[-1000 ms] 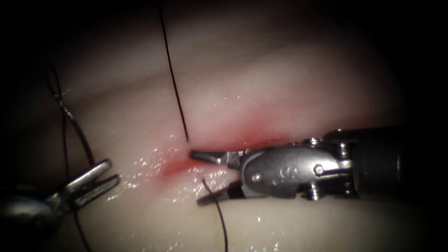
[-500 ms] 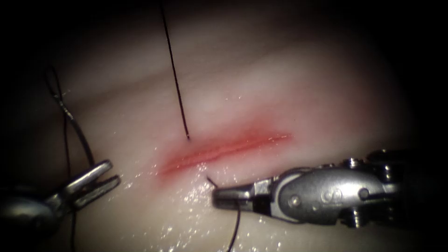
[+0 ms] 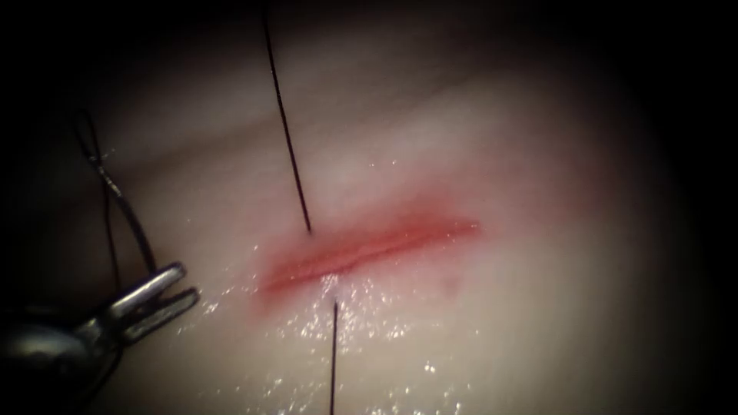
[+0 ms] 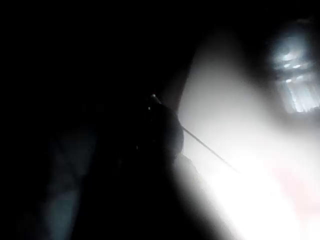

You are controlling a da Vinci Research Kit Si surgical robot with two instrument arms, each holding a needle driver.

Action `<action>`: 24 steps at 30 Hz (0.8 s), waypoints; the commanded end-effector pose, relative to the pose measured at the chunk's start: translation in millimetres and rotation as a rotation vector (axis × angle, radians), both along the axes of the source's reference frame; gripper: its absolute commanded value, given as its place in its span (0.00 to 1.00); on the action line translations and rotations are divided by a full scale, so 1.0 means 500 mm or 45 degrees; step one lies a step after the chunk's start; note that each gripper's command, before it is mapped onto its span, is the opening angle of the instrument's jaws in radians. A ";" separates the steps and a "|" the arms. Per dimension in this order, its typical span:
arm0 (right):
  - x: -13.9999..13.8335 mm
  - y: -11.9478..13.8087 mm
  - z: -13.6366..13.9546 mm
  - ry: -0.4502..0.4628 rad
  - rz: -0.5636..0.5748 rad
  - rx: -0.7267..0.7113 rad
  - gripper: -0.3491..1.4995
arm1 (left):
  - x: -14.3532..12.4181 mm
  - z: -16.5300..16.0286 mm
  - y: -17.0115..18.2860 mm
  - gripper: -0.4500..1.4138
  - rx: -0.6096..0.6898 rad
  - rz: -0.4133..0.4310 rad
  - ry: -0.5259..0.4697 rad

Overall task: Wound Closure
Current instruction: With the right end-effector, pull the suture through the wound.

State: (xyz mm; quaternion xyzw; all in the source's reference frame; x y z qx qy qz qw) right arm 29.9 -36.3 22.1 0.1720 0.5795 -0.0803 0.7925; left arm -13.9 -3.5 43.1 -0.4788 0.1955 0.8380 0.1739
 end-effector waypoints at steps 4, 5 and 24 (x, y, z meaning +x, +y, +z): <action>0.0028 0.0032 -0.0005 0.031 0.212 -0.050 0.84 | -0.0010 0.0013 -0.0005 0.00 0.001 0.001 -0.001; 0.0025 0.0052 -0.0002 0.009 0.310 -0.071 0.94 | -0.0010 0.0013 -0.0005 0.00 0.001 0.001 -0.001; -0.0177 0.0300 0.0069 0.010 0.462 -0.159 0.98 | 0.0014 0.0019 0.0001 0.00 0.003 0.014 -0.002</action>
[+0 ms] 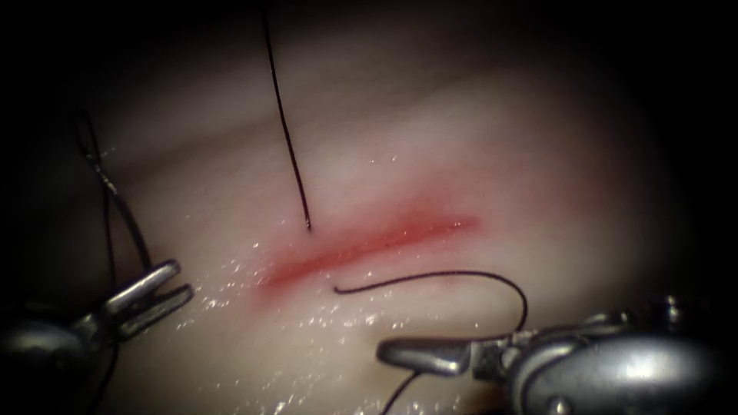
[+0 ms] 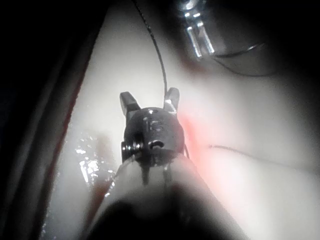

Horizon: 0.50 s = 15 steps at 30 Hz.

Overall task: Wound Closure
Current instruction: With the right end-effector, pull the suture through the wound.

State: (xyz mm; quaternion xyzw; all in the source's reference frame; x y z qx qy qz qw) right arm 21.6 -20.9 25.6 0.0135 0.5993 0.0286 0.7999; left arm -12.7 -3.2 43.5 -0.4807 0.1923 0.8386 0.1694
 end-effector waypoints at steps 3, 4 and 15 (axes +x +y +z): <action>-0.0105 -0.0025 -0.0046 -0.008 -0.020 0.001 0.98 | 0.0007 0.0009 0.0001 0.00 0.007 -0.005 0.010; -0.0158 -0.0037 -0.0071 -0.019 -0.029 0.009 0.98 | 0.0009 0.0009 0.0001 0.00 0.008 -0.006 0.012; -0.0330 0.0050 -0.0081 -0.137 0.020 -0.033 0.97 | -0.0010 0.0010 0.0002 0.00 0.008 -0.022 0.023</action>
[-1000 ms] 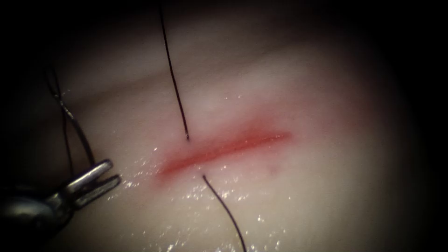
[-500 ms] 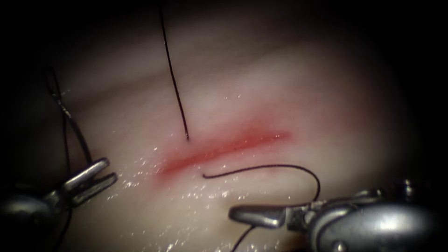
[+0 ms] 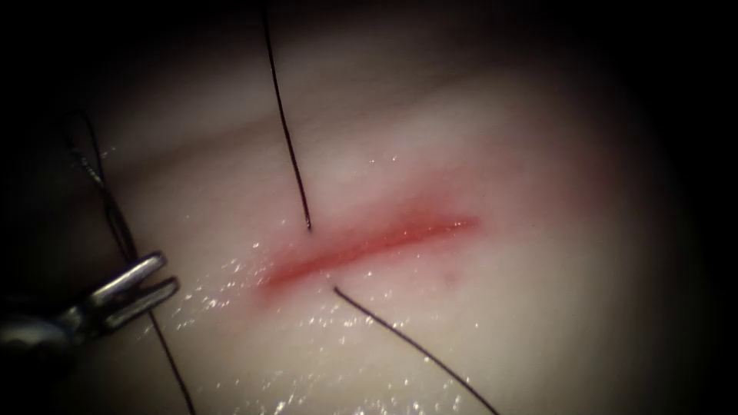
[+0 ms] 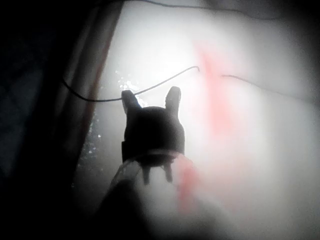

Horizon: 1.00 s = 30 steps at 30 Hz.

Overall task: Wound Closure
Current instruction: With the right end-effector, pull the suture through the wound.

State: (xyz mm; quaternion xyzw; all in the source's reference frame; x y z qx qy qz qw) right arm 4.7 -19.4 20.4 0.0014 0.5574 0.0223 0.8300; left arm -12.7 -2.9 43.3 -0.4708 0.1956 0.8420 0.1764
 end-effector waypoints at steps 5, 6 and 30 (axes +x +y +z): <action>0.0073 0.0089 0.0116 -0.002 0.071 -0.011 0.97 | -0.0010 0.0014 -0.0005 0.00 0.000 0.000 0.000; 0.0092 0.0090 0.0128 0.006 0.070 -0.013 0.97 | -0.0010 0.0014 -0.0005 0.00 0.000 0.000 0.000; 0.0468 0.0036 0.0419 0.219 -0.076 -0.188 0.89 | -0.0012 0.0012 -0.0011 0.00 -0.002 0.000 0.000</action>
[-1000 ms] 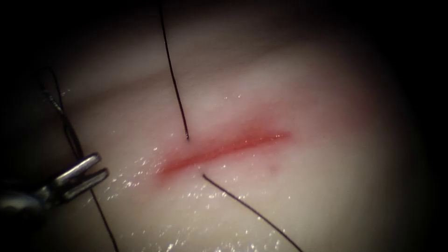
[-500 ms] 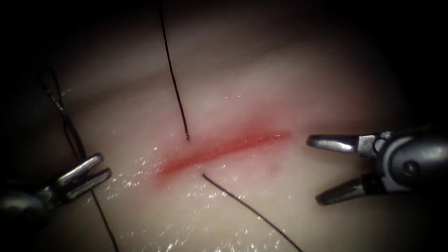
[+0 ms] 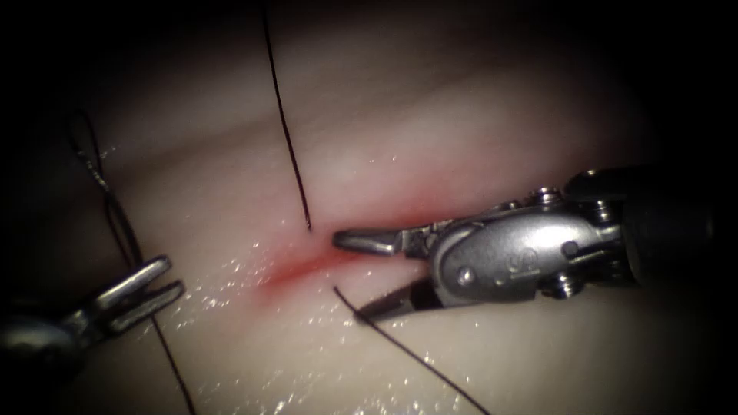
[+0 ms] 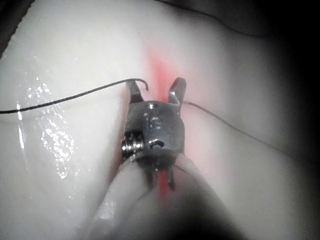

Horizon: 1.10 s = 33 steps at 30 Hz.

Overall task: Wound Closure
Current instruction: With the right end-effector, pull the suture through the wound.

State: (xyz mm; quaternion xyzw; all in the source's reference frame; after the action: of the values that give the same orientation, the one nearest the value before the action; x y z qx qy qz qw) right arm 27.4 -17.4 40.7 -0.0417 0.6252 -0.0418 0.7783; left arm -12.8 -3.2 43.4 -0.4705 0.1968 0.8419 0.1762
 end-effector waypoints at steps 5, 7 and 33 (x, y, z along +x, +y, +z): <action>0.0014 -0.0011 0.0018 0.020 -0.027 -0.009 0.86 | -0.0010 0.0011 -0.0005 0.00 0.001 0.001 -0.001; 0.0018 -0.0013 0.0015 0.024 -0.032 -0.009 0.83 | -0.0010 0.0011 -0.0005 0.00 0.001 0.000 -0.001; -0.0043 -0.0201 -0.0144 0.087 -0.295 0.102 0.00 | -0.0009 0.0011 -0.0008 0.00 -0.001 0.000 0.000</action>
State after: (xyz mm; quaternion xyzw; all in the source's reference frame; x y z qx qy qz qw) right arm 24.4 -26.8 33.4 0.0606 0.6509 -0.1057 0.7493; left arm -12.8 -3.3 43.2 -0.4701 0.1976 0.8420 0.1761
